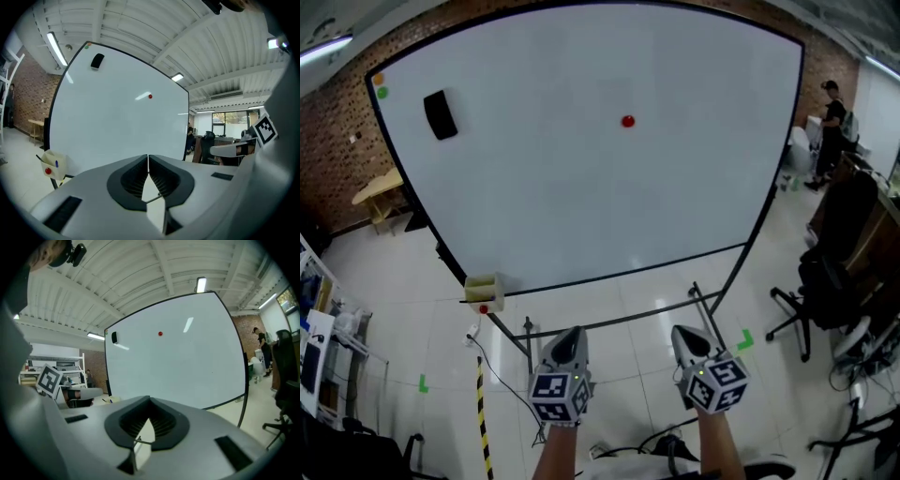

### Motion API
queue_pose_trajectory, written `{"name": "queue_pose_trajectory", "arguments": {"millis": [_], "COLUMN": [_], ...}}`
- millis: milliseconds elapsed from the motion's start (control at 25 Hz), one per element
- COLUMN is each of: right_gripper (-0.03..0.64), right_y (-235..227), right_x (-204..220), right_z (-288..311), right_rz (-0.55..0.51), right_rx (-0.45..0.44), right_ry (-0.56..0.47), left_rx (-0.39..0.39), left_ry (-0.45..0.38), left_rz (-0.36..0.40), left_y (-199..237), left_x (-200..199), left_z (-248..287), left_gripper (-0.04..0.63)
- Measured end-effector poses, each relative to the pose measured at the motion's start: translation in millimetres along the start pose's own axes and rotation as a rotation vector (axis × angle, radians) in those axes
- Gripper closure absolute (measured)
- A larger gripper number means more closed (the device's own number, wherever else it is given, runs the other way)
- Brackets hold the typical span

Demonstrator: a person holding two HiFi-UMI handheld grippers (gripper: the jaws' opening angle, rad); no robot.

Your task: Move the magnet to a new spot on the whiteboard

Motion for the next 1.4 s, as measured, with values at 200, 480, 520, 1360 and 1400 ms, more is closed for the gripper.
{"name": "queue_pose_trajectory", "arguments": {"millis": [200, 480, 520, 1360, 1400], "right_gripper": [0.606, 0.606, 0.606, 0.606, 0.606], "right_y": [0, -36, -45, -205, -210], "right_x": [-15, -36, -40, -110, -109], "right_z": [3, 27, 33, 100, 101], "right_rz": [0.001, 0.002, 0.004, 0.017, 0.022], "right_rx": [0.038, 0.027, 0.021, -0.076, -0.077], "right_ry": [-0.025, -0.065, -0.069, -0.132, -0.131], "left_rx": [0.054, 0.043, 0.028, -0.247, -0.259], "left_ry": [-0.017, -0.145, -0.178, -0.33, -0.333], "left_rz": [0.094, 0.277, 0.308, 0.566, 0.567], "left_y": [2, -24, -29, -70, -69], "left_x": [-39, -123, -139, -304, -306], "left_z": [30, 102, 114, 314, 317], "left_gripper": [0.509, 0.453, 0.441, 0.391, 0.393]}}
Point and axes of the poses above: the fingertips, and each gripper's own axes: z forward along the fingers, y to its left, x out of its underside, the point moved 4 cm from there along -z, backward along the fingers
